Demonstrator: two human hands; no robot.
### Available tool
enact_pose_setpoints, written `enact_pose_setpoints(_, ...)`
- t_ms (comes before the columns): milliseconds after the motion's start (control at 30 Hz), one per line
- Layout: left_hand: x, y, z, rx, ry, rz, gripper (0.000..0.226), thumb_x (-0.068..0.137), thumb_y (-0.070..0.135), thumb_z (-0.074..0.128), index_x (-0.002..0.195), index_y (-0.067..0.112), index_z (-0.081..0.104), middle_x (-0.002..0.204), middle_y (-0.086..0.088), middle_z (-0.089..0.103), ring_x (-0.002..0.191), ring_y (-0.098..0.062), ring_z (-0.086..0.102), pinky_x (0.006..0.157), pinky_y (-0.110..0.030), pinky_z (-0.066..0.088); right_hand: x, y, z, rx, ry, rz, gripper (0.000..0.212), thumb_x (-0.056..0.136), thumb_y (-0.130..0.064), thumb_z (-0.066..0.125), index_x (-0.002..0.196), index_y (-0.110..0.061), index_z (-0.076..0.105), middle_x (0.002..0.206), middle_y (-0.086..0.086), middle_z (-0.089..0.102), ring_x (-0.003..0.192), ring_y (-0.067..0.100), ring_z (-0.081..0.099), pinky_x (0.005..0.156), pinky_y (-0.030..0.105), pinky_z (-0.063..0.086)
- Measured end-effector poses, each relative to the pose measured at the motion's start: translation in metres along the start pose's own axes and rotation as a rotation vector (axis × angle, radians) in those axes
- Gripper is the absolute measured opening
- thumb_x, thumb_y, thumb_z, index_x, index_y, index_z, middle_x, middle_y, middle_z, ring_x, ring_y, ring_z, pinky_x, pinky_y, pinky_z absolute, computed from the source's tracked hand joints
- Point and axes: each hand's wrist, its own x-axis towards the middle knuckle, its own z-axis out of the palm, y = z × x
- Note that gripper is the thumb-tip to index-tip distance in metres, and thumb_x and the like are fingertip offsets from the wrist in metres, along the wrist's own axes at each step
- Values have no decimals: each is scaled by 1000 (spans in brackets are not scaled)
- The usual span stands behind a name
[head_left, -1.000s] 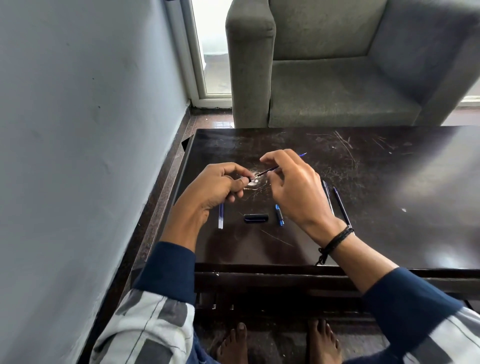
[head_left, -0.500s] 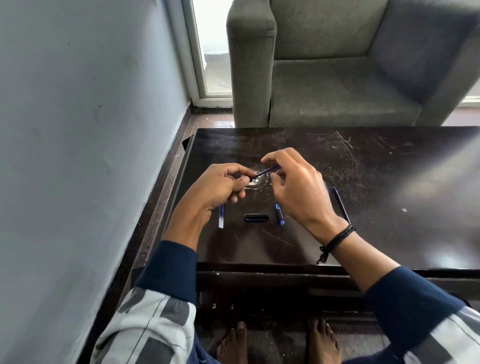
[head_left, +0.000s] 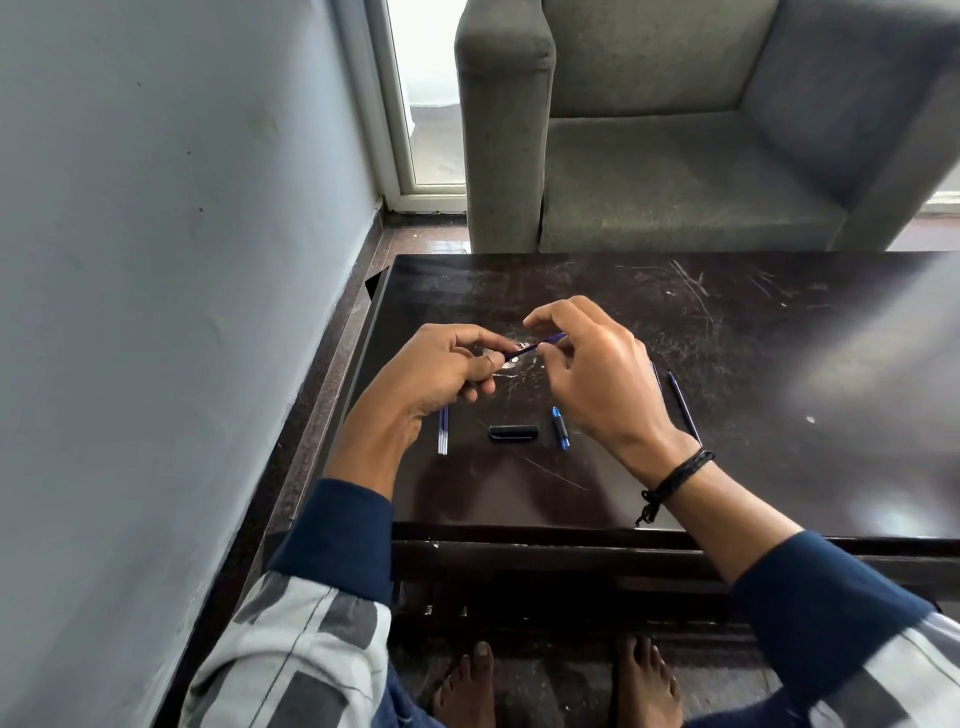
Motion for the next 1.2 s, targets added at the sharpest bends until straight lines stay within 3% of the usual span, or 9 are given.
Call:
enact_pose_setpoints(233,1,-2,1,11,-18,11,21,95,8,64,107,19,77,72,-11,68,57,-6,55,57,-17,47,-1,-4,-2,-26,-59,44,29,91,-5,61,109,-27,64,98,-14,70,83,12,66,65,31,50)
enact_pose_setpoints(400,-1,-1,1,15,-7,34,21,95,6,65,110,16,76,74,-12,69,50,2,56,51,-11,44,0,-4,-2,-11,-57,32,26,91,-9,65,110,-28,65,103,-14,70,82,10,65,65,31,52)
enact_pose_setpoints(600,1,-2,2,33,-10,30,22,94,6,66,110,17,76,72,-11,70,50,2,55,52,-12,45,1,0,-1,0,-76,49,26,91,-12,66,108,-31,63,95,-16,69,73,3,56,59,25,41)
enact_pose_setpoints(733,1,-3,4,32,-13,15,22,95,5,65,110,16,76,69,-9,69,52,0,56,56,-15,48,1,1,-1,14,-84,44,26,90,-13,67,107,-32,63,94,-16,69,73,3,57,63,28,47)
enact_pose_setpoints(867,-1,0,2,22,44,-1,20,95,2,62,107,11,76,68,-8,65,45,3,53,49,-10,43,7,4,-6,17,-98,33,29,86,-17,74,110,-32,65,109,-18,63,74,4,63,69,28,49)
enact_pose_setpoints(933,-2,0,0,16,72,-11,20,95,1,61,105,11,75,67,-3,64,42,4,53,46,-9,41,11,11,-11,-29,-105,116,25,84,-21,77,104,-31,67,107,-16,61,77,7,64,72,29,48)
enact_pose_setpoints(1033,-2,0,-3,28,100,-20,21,95,1,62,106,12,76,67,0,65,42,5,53,45,-9,41,11,25,-15,-123,-270,311,14,80,-28,77,89,-27,67,88,-10,67,85,16,66,75,32,49)
enact_pose_setpoints(1200,-3,1,0,42,92,-24,21,96,2,61,106,12,76,68,1,65,42,5,53,45,-8,41,1,31,1,-210,-483,391,16,78,-33,76,88,-26,66,91,-4,71,91,25,66,69,29,39)
